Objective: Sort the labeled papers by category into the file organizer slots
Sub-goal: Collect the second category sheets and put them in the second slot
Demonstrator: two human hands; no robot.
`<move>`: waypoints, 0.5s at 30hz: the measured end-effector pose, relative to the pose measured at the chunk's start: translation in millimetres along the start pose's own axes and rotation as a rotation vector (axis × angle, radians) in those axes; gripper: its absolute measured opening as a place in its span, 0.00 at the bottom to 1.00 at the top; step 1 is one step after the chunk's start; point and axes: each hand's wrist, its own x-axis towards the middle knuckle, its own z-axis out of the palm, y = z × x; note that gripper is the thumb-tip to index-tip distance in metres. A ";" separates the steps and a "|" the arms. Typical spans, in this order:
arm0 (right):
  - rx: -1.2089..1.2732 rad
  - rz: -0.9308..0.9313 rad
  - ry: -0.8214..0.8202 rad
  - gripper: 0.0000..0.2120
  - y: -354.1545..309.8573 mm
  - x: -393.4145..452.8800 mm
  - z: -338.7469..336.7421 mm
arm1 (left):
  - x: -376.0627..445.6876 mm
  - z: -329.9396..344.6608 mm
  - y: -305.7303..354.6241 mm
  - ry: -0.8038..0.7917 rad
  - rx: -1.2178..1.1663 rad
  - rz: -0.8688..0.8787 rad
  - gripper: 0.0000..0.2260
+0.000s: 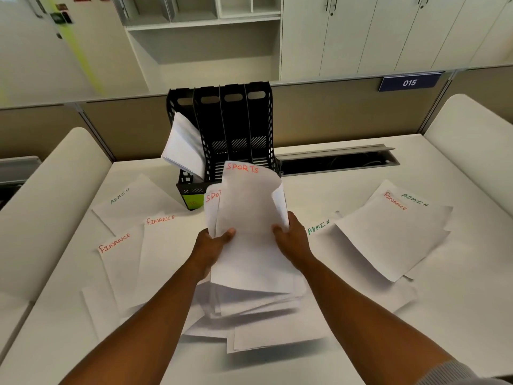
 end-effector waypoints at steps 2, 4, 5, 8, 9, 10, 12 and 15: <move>0.016 -0.039 0.064 0.10 -12.7 5.1 1.3 | 0.6 2.9 12.4 0.036 -0.009 0.059 0.24; 0.013 -0.124 0.139 0.11 -26.7 9.4 2.4 | -0.1 7.0 26.0 0.062 -0.033 0.135 0.22; 0.012 -0.173 0.168 0.12 -34.1 10.7 3.2 | -1.1 10.0 32.5 0.067 -0.051 0.180 0.20; 0.046 -0.296 0.209 0.17 -54.2 11.0 6.4 | -4.0 18.4 48.1 0.060 -0.037 0.304 0.14; 0.074 -0.325 0.216 0.19 -58.6 11.1 7.4 | -5.0 21.0 51.5 0.059 -0.020 0.336 0.13; 0.095 -0.342 0.215 0.20 -61.7 11.2 8.3 | -6.1 23.5 54.0 0.067 -0.004 0.362 0.13; 0.111 -0.362 0.204 0.21 -65.1 10.2 9.4 | -7.2 27.2 56.4 0.112 0.028 0.392 0.15; 0.091 -0.381 0.194 0.24 -63.6 7.2 8.9 | -8.5 29.2 55.3 0.173 0.073 0.410 0.22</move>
